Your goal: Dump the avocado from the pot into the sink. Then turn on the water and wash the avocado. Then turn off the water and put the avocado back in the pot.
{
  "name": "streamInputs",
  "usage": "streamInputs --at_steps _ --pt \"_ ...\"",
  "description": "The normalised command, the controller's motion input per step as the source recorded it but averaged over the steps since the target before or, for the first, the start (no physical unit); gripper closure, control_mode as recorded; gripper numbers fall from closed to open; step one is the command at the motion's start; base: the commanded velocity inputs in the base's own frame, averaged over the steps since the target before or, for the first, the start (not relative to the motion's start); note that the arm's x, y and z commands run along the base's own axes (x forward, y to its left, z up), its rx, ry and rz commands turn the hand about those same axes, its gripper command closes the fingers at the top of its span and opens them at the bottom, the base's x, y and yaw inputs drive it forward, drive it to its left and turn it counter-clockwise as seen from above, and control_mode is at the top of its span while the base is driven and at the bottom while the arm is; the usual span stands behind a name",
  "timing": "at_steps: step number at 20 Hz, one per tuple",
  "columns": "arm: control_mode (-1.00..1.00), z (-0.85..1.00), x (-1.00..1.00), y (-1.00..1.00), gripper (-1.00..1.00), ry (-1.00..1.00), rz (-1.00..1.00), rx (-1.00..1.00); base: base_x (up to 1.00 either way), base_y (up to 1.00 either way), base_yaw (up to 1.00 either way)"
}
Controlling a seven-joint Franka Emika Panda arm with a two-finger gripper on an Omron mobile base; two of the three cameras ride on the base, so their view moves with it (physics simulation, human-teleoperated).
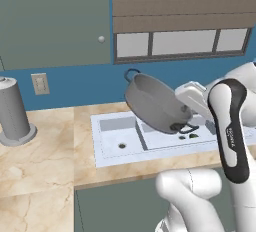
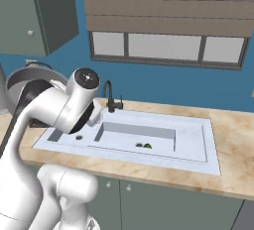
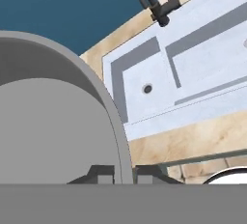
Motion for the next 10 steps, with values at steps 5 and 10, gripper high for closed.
streamInputs --at_steps 5,10 --pt "-1.00 -0.34 0.33 0.59 1.00 0.12 -0.03 -0.02 0.00 0.00 0.00" --pt "-1.00 -0.32 0.13 0.78 1.00 0.09 -0.03 -0.02 0.00 0.00 0.00"
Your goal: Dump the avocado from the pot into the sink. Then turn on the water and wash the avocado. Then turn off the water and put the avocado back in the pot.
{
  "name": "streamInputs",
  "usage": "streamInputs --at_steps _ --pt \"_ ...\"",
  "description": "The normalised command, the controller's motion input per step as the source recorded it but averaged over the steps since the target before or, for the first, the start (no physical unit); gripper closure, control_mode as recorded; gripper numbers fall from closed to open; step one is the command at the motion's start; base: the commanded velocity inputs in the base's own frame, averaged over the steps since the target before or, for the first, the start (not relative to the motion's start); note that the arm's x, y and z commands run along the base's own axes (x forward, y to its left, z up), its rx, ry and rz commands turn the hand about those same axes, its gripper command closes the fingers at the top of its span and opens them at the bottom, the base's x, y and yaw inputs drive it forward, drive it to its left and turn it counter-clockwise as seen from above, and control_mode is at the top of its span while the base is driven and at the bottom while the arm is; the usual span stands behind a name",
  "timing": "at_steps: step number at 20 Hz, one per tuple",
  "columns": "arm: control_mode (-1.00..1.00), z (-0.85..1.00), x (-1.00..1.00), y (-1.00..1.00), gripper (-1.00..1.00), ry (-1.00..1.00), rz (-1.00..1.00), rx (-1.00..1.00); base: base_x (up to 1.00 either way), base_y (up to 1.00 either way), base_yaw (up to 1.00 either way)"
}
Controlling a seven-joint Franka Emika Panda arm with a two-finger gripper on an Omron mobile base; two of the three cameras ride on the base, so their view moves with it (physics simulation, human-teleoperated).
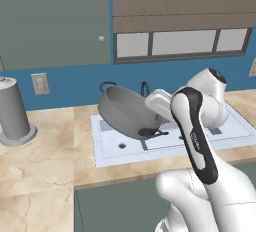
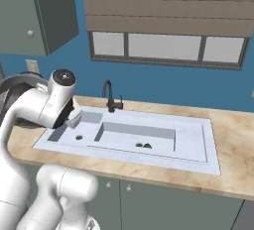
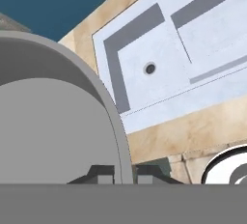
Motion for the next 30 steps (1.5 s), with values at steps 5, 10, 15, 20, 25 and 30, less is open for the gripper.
streamInputs --at_steps 5,10,15,20,25,30 --pt "-1.00 -0.32 0.03 0.68 1.00 0.06 -0.01 -0.02 0.00 0.00 0.00" --pt "-1.00 -0.43 0.29 0.67 1.00 0.08 -0.03 -0.07 0.00 0.00 0.00" --pt "-1.00 -0.42 0.50 0.64 1.00 0.03 -0.07 -0.07 0.00 0.00 0.00" --pt "-1.00 -0.35 0.58 0.68 1.00 0.01 -0.06 -0.06 0.00 0.00 0.00" --pt "-1.00 -0.33 0.48 0.64 1.00 0.04 -0.04 -0.07 0.00 0.00 0.00" --pt "-1.00 -0.41 0.32 0.35 1.00 0.03 -0.05 -0.06 0.00 0.00 0.00"
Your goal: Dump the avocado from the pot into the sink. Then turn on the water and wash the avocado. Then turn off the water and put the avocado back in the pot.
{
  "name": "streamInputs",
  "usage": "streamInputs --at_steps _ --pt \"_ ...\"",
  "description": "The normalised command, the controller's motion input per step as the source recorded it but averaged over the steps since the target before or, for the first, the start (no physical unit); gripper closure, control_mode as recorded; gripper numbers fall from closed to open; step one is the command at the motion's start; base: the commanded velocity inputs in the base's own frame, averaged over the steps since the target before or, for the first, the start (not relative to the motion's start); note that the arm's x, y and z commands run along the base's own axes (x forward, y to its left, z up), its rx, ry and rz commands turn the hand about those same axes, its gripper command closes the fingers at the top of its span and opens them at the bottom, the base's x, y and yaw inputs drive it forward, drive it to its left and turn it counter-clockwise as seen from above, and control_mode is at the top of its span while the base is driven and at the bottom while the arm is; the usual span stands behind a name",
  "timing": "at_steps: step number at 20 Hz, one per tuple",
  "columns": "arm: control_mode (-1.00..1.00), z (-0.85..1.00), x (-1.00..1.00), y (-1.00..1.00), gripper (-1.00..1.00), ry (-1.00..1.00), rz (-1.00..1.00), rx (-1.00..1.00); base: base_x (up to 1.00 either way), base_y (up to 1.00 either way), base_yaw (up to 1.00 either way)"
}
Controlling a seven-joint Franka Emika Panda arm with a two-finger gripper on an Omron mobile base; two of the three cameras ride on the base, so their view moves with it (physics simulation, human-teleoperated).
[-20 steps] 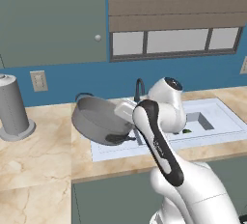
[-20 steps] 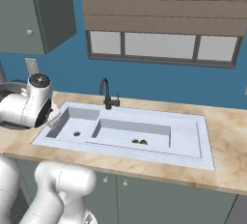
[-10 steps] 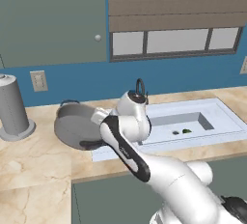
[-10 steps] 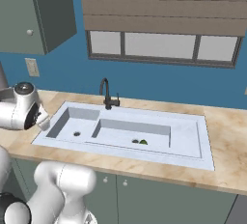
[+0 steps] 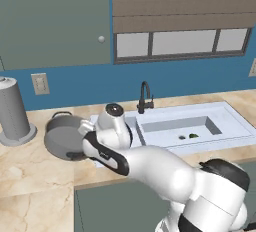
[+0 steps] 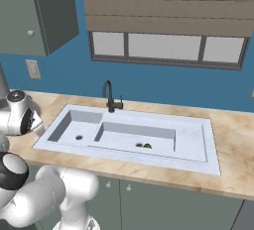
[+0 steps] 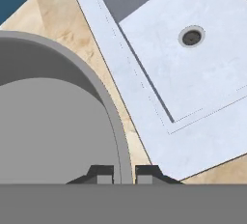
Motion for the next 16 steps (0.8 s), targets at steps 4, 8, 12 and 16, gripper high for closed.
streamInputs --at_steps 4,8,12,16 --pt "-1.00 -0.35 0.29 0.19 1.00 0.01 -0.06 -0.03 0.00 0.00 0.00" --pt "-1.00 -0.26 0.20 0.19 1.00 0.00 -0.07 -0.02 0.00 0.00 0.00" --pt "-1.00 -0.24 0.09 0.14 1.00 0.00 -0.06 -0.01 0.00 0.00 0.00" --pt "-1.00 -0.25 0.01 0.02 1.00 0.00 -0.06 -0.01 0.00 0.00 0.00"
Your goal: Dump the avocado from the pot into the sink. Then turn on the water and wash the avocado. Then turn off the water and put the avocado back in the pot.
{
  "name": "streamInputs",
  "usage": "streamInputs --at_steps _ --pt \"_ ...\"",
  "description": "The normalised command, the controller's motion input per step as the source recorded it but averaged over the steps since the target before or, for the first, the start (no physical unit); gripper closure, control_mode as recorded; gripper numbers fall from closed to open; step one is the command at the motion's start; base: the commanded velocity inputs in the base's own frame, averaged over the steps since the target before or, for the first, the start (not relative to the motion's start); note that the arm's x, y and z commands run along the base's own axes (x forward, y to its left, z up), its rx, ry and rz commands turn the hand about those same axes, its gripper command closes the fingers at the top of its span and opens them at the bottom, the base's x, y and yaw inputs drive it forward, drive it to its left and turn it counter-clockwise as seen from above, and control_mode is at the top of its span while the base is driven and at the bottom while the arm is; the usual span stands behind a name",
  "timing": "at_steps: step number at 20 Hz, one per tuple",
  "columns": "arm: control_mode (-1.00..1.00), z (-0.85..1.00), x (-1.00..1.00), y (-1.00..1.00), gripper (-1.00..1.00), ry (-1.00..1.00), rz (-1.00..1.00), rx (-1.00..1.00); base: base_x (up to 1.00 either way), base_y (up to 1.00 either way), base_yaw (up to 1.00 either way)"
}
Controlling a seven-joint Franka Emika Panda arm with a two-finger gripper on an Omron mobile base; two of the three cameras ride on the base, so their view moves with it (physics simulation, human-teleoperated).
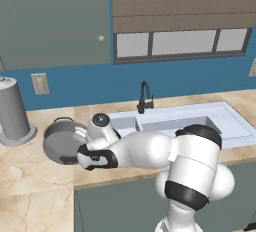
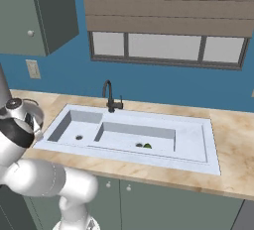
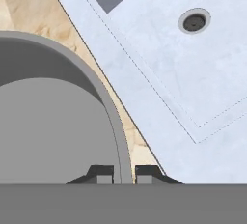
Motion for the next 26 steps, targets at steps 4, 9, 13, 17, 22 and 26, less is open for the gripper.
streamInputs --at_steps 4,9,13,17,22,26 --pt "-1.00 -0.26 0.00 0.00 1.00 0.00 -0.04 0.00 0.00 0.00 0.00" --pt "-1.00 -0.22 0.00 0.00 1.00 0.00 -0.03 0.00 0.00 0.00 0.00" --pt "-1.00 -0.19 0.00 0.00 1.00 0.00 -0.03 0.00 0.00 0.00 0.00" --pt "-1.00 -0.11 0.00 -0.05 -1.00 0.00 -0.02 0.00 0.00 0.00 0.00" --pt "-1.00 0.00 -0.04 -0.40 -1.00 -0.01 -0.02 0.01 0.00 0.00 0.00" --pt "-1.00 0.08 -0.02 -0.30 -1.00 -0.05 -0.04 0.05 0.00 0.00 0.00"
